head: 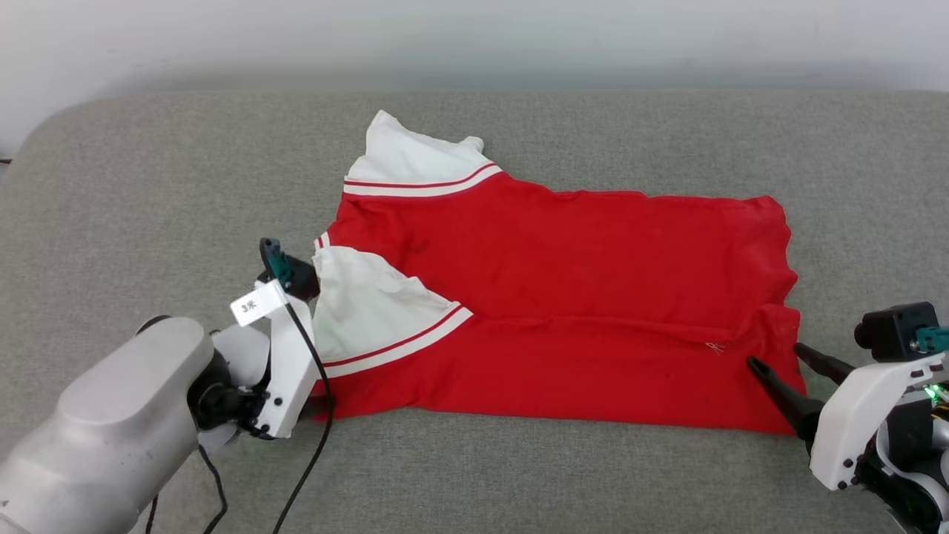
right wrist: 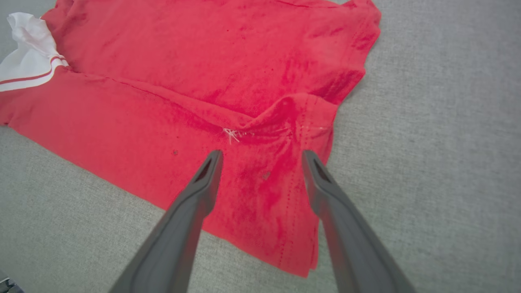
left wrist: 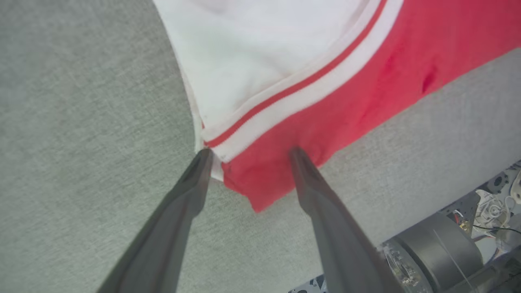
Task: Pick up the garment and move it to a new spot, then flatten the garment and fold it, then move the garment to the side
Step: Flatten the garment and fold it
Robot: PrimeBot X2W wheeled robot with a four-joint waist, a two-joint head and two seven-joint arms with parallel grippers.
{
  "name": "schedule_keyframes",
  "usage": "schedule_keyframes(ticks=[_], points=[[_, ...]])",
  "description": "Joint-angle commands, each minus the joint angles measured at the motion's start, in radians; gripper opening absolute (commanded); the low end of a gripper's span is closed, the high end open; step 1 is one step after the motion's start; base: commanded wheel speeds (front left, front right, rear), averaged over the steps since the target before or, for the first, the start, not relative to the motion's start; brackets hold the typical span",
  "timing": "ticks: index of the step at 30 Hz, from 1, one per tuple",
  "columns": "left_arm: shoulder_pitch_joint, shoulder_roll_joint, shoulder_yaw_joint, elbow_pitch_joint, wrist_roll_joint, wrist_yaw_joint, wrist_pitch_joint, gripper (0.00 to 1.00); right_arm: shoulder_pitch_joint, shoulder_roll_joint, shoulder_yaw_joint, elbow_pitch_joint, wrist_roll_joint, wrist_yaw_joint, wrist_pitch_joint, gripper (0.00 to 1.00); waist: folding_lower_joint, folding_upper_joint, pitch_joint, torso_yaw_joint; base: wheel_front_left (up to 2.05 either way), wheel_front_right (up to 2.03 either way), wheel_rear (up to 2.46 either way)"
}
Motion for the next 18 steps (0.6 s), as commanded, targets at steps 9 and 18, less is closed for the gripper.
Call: schedule_keyframes(ticks=[9,18], points=[[0.076,-0.038,-0.045,0.112,-0.003,0.001,-0.034,0.56,-0.030,-0.005,0.003,-0.039,-0.021,-0.001,0.000,1.00,0.0000,0.0000,0.019,-0.026,0.00,0.00,0.00],[0.057,-0.015,-0.028,0.049,-0.024,-0.001,-0.143,0.00,-0.056,-0.071,-0.033,-0.099,-0.040,-0.001,0.039,1.00,0.0000,0.0000,-0.022,-0.011,0.00,0.00,0.00]])
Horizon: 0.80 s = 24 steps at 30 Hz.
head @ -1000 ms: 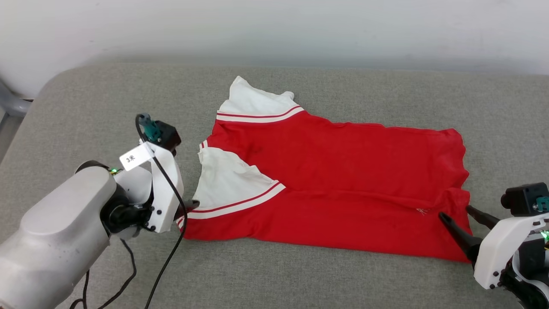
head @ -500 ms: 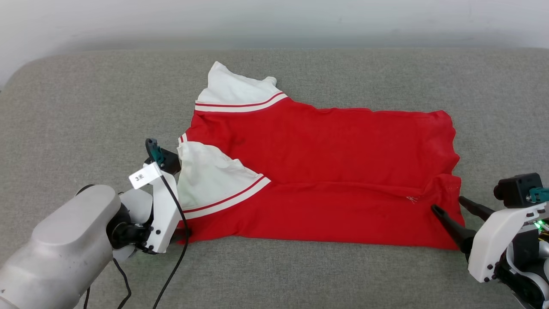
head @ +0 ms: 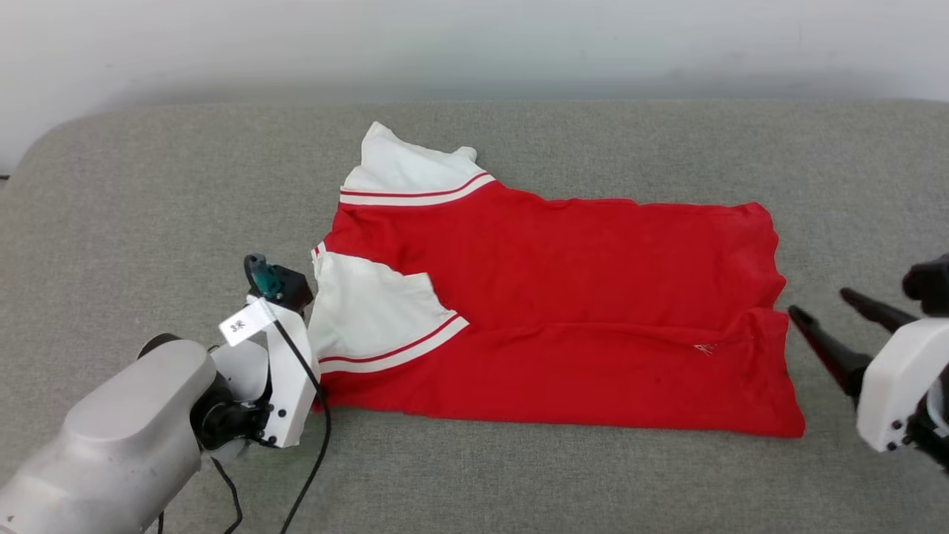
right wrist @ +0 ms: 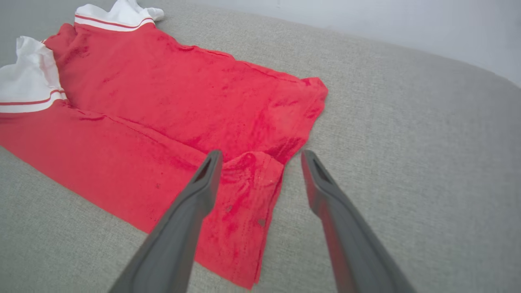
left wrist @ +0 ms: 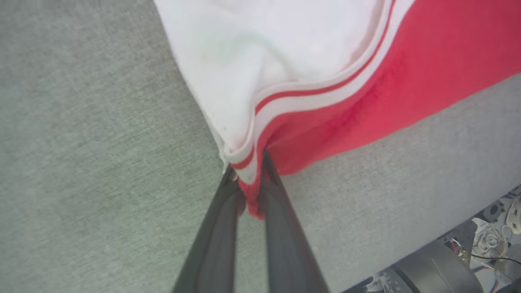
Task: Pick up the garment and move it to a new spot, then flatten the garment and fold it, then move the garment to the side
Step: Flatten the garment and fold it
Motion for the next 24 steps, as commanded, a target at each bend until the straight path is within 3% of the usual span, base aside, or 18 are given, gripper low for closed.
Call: schedule_keyframes(ticks=[1,9,14,19,24], points=[[0.010,0.002,-0.002,-0.015,0.002,0.000,-0.015,0.00,-0.010,-0.012,-0.009,-0.017,0.003,-0.001,0.017,1.00,0.0001,0.0000,-0.011,0.008,0.00,0.00,0.00],[-0.011,0.060,0.004,-0.112,0.022,0.000,-0.088,0.00,-0.039,-0.142,-0.031,-0.111,0.048,-0.001,0.279,1.00,0.0001,0.0000,-0.035,0.023,0.00,0.00,0.00],[-0.008,0.076,0.004,-0.161,0.035,0.008,-0.105,0.00,-0.048,-0.179,-0.006,-0.103,0.111,-0.001,0.498,1.00,0.0001,0.0000,-0.035,0.028,0.00,0.00,0.00],[-0.012,0.078,0.000,-0.199,0.048,0.023,-0.107,0.00,-0.057,-0.155,0.024,-0.058,0.138,-0.001,0.625,1.00,0.0001,0.0000,-0.023,0.043,0.00,0.00,0.00],[-0.022,0.075,0.003,-0.225,0.058,0.031,-0.115,0.00,-0.066,-0.096,0.043,0.034,0.108,-0.001,0.624,1.00,0.0001,0.0000,0.000,0.060,0.00,0.00,0.00]])
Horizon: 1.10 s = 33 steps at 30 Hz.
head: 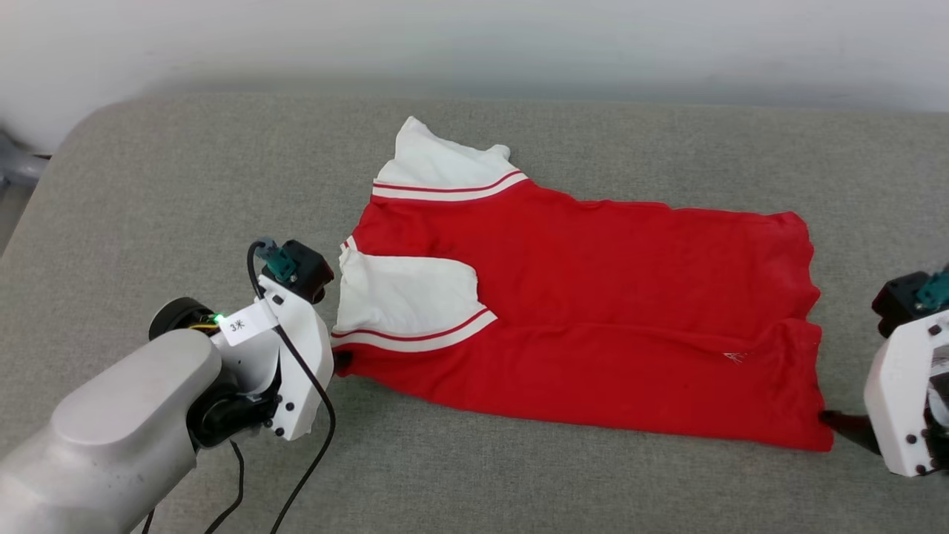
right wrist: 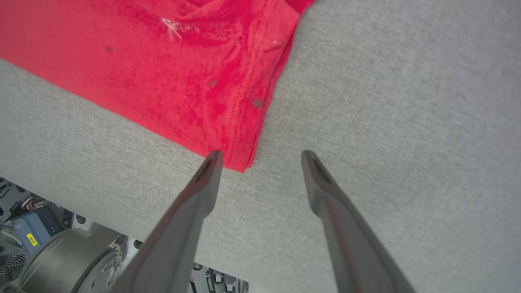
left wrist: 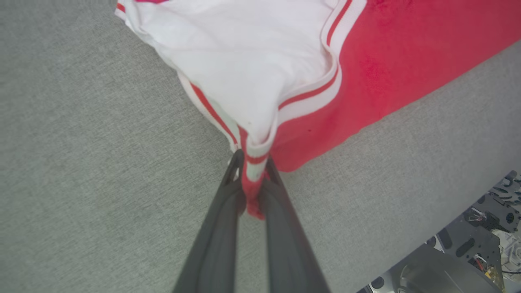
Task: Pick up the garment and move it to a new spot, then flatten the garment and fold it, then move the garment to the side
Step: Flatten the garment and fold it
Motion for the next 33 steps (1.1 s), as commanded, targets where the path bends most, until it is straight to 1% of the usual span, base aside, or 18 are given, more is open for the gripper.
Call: schedule_keyframes(ticks=[1,6,8,10,12,14,15,16,20,23,28,33], points=[[-0.012,0.001,0.004,-0.006,0.006,0.005,-0.007,0.00,-0.016,0.021,0.009,0.030,-0.014,-0.001,-0.013,1.00,0.0000,0.0000,0.011,0.009,0.00,0.00,0.00],[-0.007,-0.005,0.007,-0.014,0.008,0.014,-0.021,0.00,-0.029,0.095,0.015,0.162,-0.037,-0.001,-0.083,1.00,0.0000,0.0000,0.035,0.022,0.00,0.00,0.00],[-0.004,-0.009,0.005,-0.013,0.011,0.014,-0.025,0.00,-0.021,0.115,0.028,0.213,-0.048,-0.001,-0.114,1.00,0.0000,0.0000,0.041,0.027,0.00,0.00,0.00],[0.004,-0.014,0.003,-0.007,0.010,0.014,-0.031,0.00,-0.002,0.143,0.048,0.252,-0.035,-0.001,-0.142,1.00,0.0000,0.0000,0.045,0.029,0.00,0.00,0.00],[0.012,-0.020,0.003,-0.002,0.003,0.014,-0.036,0.00,0.013,0.159,0.074,0.271,-0.019,0.000,-0.170,1.00,0.0000,0.0000,0.046,0.028,0.00,0.00,0.00],[0.021,-0.019,0.003,0.007,-0.003,0.014,-0.041,0.00,0.014,0.156,0.089,0.281,-0.005,0.001,-0.201,1.00,0.0000,0.0000,0.039,0.021,0.00,0.00,0.00],[0.028,-0.018,0.002,0.012,-0.005,0.013,-0.044,0.00,0.010,0.147,0.093,0.282,-0.004,0.001,-0.221,0.35,0.0000,0.0000,0.033,0.017,0.00,0.00,0.00],[0.034,-0.018,0.001,0.017,-0.006,0.013,-0.046,0.00,0.006,0.135,0.099,0.280,-0.002,0.001,-0.239,0.00,0.0000,0.0000,0.027,0.013,0.00,0.00,0.00],[0.066,-0.014,0.002,0.034,-0.025,0.009,-0.061,0.00,-0.001,0.089,0.113,0.251,0.019,0.000,-0.312,0.00,0.0000,0.0000,-0.014,-0.003,0.00,0.00,0.00],[0.093,0.002,0.002,0.035,-0.040,0.008,-0.067,0.00,0.006,0.054,0.124,0.213,0.038,-0.001,-0.351,0.00,0.0000,0.0000,-0.049,-0.012,0.00,0.00,0.00],[0.141,0.042,0.000,0.004,-0.055,0.014,-0.077,0.00,0.055,-0.001,0.130,0.151,0.068,-0.001,-0.369,0.00,0.0000,0.0000,-0.101,-0.020,0.00,0.00,0.00],[0.197,0.080,-0.017,-0.070,-0.062,0.034,-0.074,0.00,0.130,-0.034,0.105,0.090,0.097,-0.001,-0.355,0.00,0.0000,0.0000,-0.131,-0.018,0.00,0.00,0.00]])
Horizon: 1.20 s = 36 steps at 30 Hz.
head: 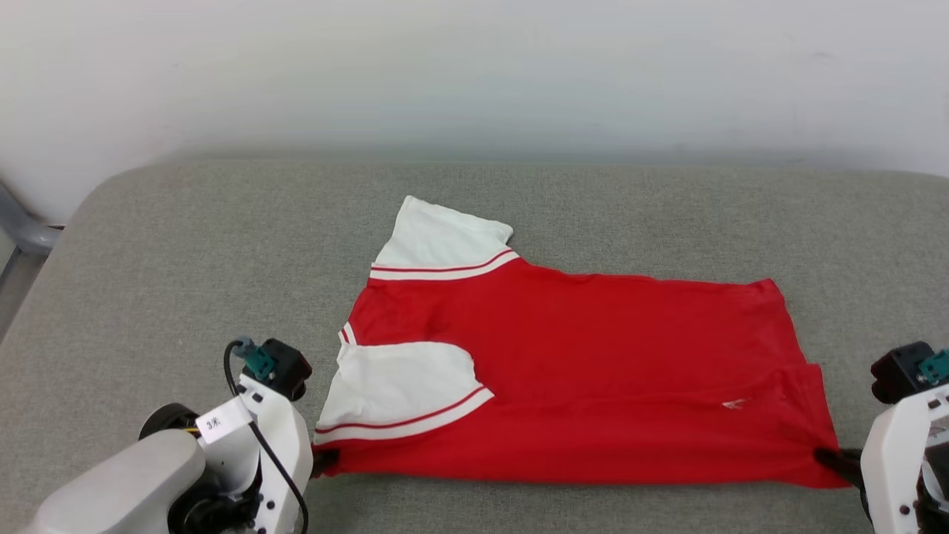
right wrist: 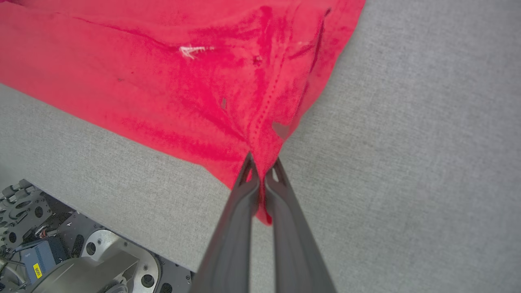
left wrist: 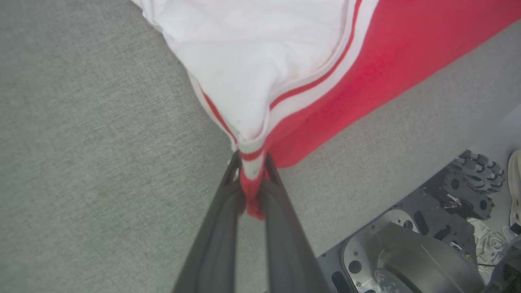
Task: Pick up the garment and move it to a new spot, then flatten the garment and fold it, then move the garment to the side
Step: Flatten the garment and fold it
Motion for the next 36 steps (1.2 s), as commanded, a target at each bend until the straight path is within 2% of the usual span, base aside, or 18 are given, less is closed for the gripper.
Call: schedule_keyframes(ticks=[1,5,11,12,16,17,18,19,20,24,29,36], points=[[0.030,0.017,-0.008,-0.024,-0.002,0.016,-0.001,0.00,0.040,-0.013,-0.014,-0.020,0.012,-0.001,0.010,0.00,0.0000,0.0000,-0.011,0.003,0.00,0.00,0.00],[0.076,0.034,-0.016,-0.069,-0.016,0.039,-0.010,0.00,0.100,-0.019,-0.052,-0.044,0.018,-0.001,0.035,0.00,0.0000,0.0000,-0.010,0.003,0.00,0.00,0.00],[0.104,0.025,-0.021,-0.049,-0.024,0.063,-0.018,0.00,0.136,0.033,-0.087,-0.029,0.019,-0.001,0.069,0.00,0.0000,0.0000,0.016,0.000,0.00,0.00,0.00],[0.110,0.009,-0.022,-0.011,-0.032,0.056,-0.016,0.00,0.139,0.057,-0.092,-0.001,0.002,-0.001,0.079,0.00,0.0000,0.0000,0.028,-0.001,0.00,0.00,0.00],[0.111,-0.010,-0.027,0.037,-0.032,0.043,-0.024,0.00,0.140,0.080,-0.092,0.027,-0.014,-0.001,0.067,0.00,0.0000,0.0000,0.034,-0.001,0.00,0.00,0.00],[0.114,-0.013,-0.024,0.046,-0.037,0.040,-0.027,0.19,0.139,0.088,-0.098,0.030,-0.010,-0.001,0.056,0.00,0.0000,0.0000,0.033,-0.001,0.00,0.00,0.00],[0.114,-0.013,-0.024,0.046,-0.037,0.040,-0.027,0.19,0.139,0.088,-0.098,0.030,-0.010,-0.001,0.056,0.00,0.0000,0.0000,0.033,-0.001,0.00,0.00,0.00],[0.106,-0.012,-0.023,0.049,-0.025,0.039,-0.033,1.00,0.142,0.096,-0.110,0.035,-0.002,-0.001,0.045,0.37,0.0000,0.0000,0.031,0.000,0.00,0.00,0.00],[0.089,-0.003,-0.025,0.049,-0.006,0.042,-0.039,1.00,0.143,0.103,-0.122,0.033,0.002,-0.001,0.029,1.00,0.0000,0.0000,0.028,0.002,0.00,0.00,0.00],[0.044,0.020,-0.015,0.019,0.031,0.043,-0.056,1.00,0.158,0.114,-0.158,-0.004,0.000,-0.001,-0.045,1.00,0.0000,0.0000,0.007,0.009,0.00,0.00,0.00],[-0.024,0.044,0.024,-0.024,0.083,0.074,-0.111,1.00,0.142,0.122,-0.199,-0.079,-0.067,-0.001,-0.197,1.00,0.0000,0.0000,-0.011,0.003,0.00,0.00,0.00],[-0.150,-0.002,0.088,-0.006,0.191,0.130,-0.261,1.00,0.078,0.240,-0.315,-0.171,-0.242,-0.001,-0.495,1.00,0.0000,0.0000,0.024,-0.027,0.00,0.00,0.00]])
